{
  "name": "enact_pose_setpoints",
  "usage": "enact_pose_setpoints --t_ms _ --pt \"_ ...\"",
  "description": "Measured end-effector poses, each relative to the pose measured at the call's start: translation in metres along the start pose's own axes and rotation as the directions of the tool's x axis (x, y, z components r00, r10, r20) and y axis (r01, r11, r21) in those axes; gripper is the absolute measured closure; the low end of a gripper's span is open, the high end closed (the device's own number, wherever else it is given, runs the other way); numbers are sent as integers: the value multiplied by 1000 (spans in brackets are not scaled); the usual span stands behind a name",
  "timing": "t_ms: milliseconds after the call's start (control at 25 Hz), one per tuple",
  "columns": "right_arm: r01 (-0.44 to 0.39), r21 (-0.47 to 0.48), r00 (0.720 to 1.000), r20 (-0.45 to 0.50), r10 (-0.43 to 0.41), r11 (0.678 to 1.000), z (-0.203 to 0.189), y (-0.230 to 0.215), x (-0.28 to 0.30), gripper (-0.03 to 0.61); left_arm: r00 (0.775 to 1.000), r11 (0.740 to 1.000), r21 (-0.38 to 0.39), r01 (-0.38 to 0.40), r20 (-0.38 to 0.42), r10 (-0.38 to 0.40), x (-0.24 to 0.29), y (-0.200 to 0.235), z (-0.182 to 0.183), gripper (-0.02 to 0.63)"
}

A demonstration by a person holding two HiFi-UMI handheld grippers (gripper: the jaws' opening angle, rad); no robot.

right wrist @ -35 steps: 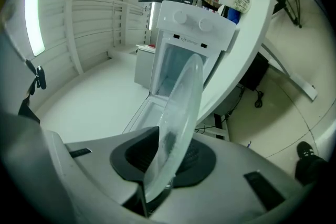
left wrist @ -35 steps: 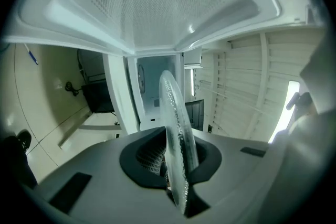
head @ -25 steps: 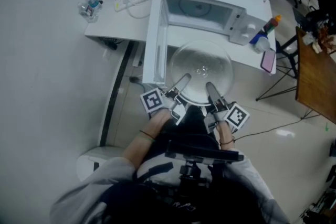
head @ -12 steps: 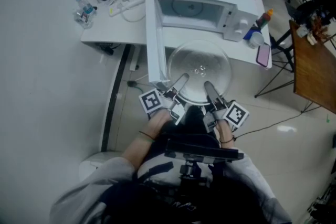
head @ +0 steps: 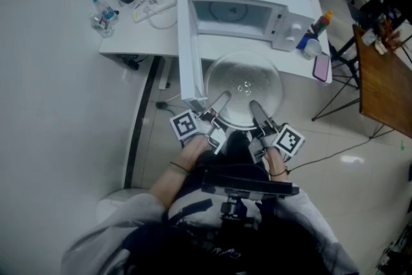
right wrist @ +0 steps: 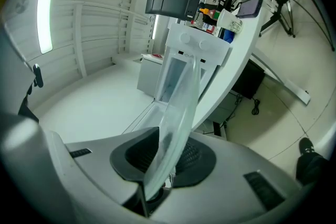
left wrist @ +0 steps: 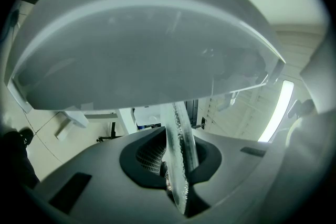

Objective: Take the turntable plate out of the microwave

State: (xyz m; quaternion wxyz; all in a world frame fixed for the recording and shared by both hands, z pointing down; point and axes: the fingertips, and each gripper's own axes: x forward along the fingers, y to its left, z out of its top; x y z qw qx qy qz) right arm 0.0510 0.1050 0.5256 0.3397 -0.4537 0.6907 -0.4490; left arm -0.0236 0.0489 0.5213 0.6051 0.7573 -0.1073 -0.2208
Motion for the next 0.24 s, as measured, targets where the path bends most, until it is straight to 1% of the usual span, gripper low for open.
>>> enact_pose_setpoints --t_ms 80,240 --pt "1 1 1000 -2 -1 1000 -1 0 -1 503 1000 1000 5 -1 1 1 -2 1 0 592" --pt "-3 -5 1000 -4 3 1000 -2 3 -1 503 1000 1000 -8 2 8 -2 -3 -2 0 592"
